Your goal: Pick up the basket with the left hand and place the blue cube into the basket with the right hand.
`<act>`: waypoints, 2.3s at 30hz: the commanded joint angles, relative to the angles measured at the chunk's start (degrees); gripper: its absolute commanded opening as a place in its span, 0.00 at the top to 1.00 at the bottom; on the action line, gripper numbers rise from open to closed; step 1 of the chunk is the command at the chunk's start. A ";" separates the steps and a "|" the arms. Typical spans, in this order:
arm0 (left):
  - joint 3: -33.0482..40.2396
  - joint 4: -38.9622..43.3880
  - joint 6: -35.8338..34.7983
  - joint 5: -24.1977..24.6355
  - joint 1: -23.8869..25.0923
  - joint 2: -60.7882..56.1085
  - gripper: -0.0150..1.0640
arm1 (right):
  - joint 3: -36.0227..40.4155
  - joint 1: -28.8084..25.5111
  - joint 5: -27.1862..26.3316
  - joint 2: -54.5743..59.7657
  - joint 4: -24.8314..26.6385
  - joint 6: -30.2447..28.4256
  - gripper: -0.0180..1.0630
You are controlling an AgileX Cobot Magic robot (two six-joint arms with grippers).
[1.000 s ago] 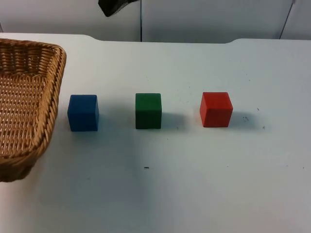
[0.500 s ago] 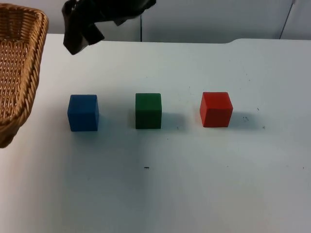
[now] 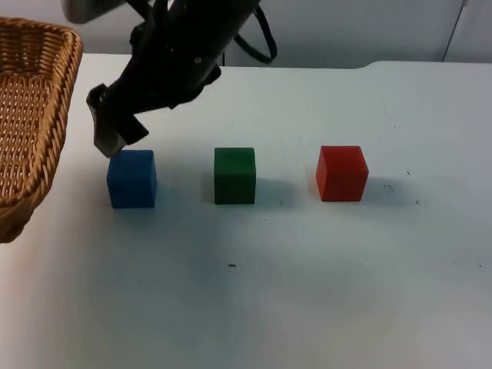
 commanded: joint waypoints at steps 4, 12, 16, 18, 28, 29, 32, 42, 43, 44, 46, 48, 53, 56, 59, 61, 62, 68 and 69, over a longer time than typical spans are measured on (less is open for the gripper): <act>-0.71 -0.94 0.84 -0.36 0.23 -0.13 0.99 | -0.61 0.25 -2.97 2.39 0.24 -0.11 0.05; -0.71 -0.77 0.84 -0.40 2.78 0.23 0.99 | -0.61 0.25 -4.52 4.28 0.48 -0.11 0.05; -0.71 -0.93 0.84 -0.16 3.07 0.22 0.99 | -0.61 0.25 -5.27 4.57 1.73 -0.50 0.05; -0.71 -0.93 0.84 0.23 3.07 0.22 0.99 | -0.61 0.25 -5.44 4.57 1.73 -0.51 0.05; -0.71 -1.16 0.84 1.06 3.07 0.22 0.99 | -0.61 0.25 -8.16 7.43 1.61 -0.61 0.05; -0.71 -1.16 0.84 1.06 3.07 0.22 0.99 | -0.61 0.25 -8.77 7.74 1.61 -0.61 0.05; -0.71 -1.27 0.84 1.06 3.07 0.22 0.99 | -0.61 0.25 -9.45 8.38 1.72 -0.61 0.05; -0.71 -1.62 0.84 1.06 3.07 0.22 0.99 | -0.61 0.25 -12.85 9.39 1.72 -2.33 0.10; -0.71 -1.72 0.84 1.10 3.07 0.22 0.99 | -0.61 0.25 -12.85 9.66 1.72 -2.64 0.10; -0.71 -1.84 0.84 1.10 3.07 0.22 0.99 | -0.61 0.25 -12.85 9.65 1.72 -3.32 0.10; -0.71 -1.85 0.84 1.22 3.07 0.22 0.99 | -0.61 0.25 -12.99 9.93 1.72 -3.88 0.10; -0.71 -2.21 0.84 1.21 3.07 0.22 0.99 | -0.61 0.25 -13.25 10.44 1.72 -4.24 0.10; -0.71 -2.47 0.84 1.21 3.07 0.22 0.99 | -0.61 0.25 -13.25 11.94 1.72 -5.10 0.11; -0.71 -2.47 0.84 1.21 3.07 0.22 0.99 | -0.61 0.25 -13.92 12.51 1.72 -5.10 0.18; -0.71 -2.47 0.84 1.21 3.07 0.22 0.99 | -0.61 0.25 -14.68 12.51 1.72 -5.10 0.26; -0.71 -2.47 0.84 1.21 3.07 0.22 0.99 | -0.61 0.25 -15.23 12.51 1.72 -5.10 0.29; -0.71 -2.47 0.84 1.21 3.07 0.22 0.99 | -0.61 0.25 -15.48 12.51 1.72 -5.10 0.32; -0.71 -2.59 0.84 1.21 3.07 0.22 0.99 | -0.61 0.25 -15.99 12.51 1.72 -5.10 0.52; -0.71 -2.59 0.84 1.21 3.07 0.22 0.99 | -0.61 0.25 -15.99 12.51 1.72 -4.97 0.57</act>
